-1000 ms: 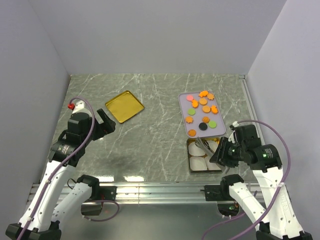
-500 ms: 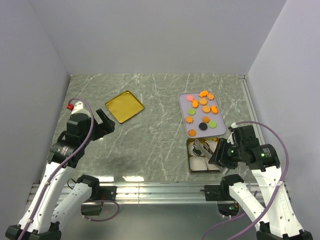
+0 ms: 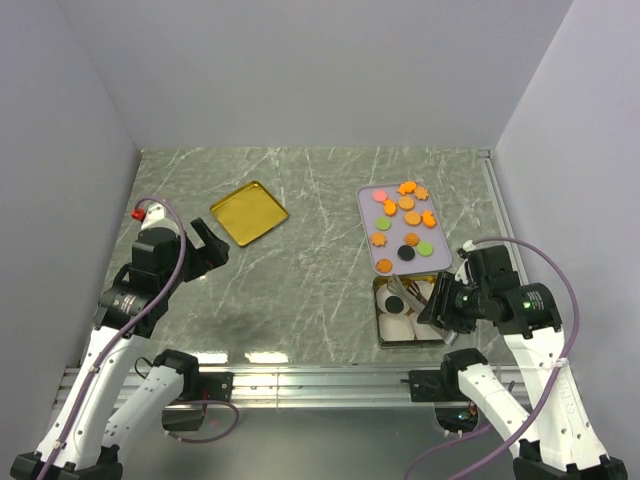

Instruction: Pack the cookies

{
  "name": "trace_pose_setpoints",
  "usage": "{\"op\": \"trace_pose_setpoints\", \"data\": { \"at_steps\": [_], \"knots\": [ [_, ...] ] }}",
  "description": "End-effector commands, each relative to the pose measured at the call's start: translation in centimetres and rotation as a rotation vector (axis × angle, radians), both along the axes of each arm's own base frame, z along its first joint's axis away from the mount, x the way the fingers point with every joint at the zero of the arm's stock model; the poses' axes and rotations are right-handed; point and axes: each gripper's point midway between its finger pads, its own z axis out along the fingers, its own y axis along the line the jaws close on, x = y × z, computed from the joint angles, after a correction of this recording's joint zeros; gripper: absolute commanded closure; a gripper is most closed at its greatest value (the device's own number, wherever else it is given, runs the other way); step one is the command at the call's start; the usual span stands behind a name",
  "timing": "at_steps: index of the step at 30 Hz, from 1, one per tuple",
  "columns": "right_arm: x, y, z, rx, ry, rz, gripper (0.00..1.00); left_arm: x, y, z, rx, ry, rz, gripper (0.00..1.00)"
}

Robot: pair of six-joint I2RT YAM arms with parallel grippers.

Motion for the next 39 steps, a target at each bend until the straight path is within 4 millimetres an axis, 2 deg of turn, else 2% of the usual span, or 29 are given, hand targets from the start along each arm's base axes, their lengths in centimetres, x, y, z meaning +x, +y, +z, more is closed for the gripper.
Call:
{"op": "trace_pose_setpoints", "data": {
  "at_steps": [1,8,17,20,26,30,34,36,39],
  "knots": [
    [1.6,0.2,2.5,0.005,-0.093,0.007,0.50,0.2,0.3,1.0,-0.007,-0.040,0.021,0.01],
    [3.8,0.8,4.9,0.034,-0.167,-0.014,0.50,0.2,0.3,1.1,-0.011,-0.047,0.022,0.01],
    [8.2,0.1,8.0,-0.033,-0.250,-0.043,0.50,0.1,0.4,1.4,-0.009,-0.055,0.021,0.01],
    [9.8,-0.1,8.4,-0.058,-0.262,-0.055,0.50,0.0,0.7,1.4,-0.002,-0.048,0.040,0.01],
    [12.2,-0.2,8.3,-0.097,-0.255,-0.068,0.50,0.0,-0.3,1.5,-0.016,-0.054,-0.017,0.01],
    [13.6,-0.6,7.5,-0.135,-0.237,-0.083,0.50,-0.2,-0.6,1.9,-0.026,-0.079,-0.039,0.01],
    [14.9,-1.1,6.3,-0.175,-0.216,-0.109,0.50,-0.4,0.2,1.2,-0.041,-0.048,0.027,0.01],
    [15.5,-1.4,5.5,-0.202,-0.188,-0.121,0.50,-0.2,0.1,1.5,-0.029,-0.061,0.015,0.01],
    [16.5,-1.4,4.2,-0.224,-0.149,-0.115,0.50,-0.1,1.2,2.3,-0.009,-0.107,0.064,0.01]
  ]
}}
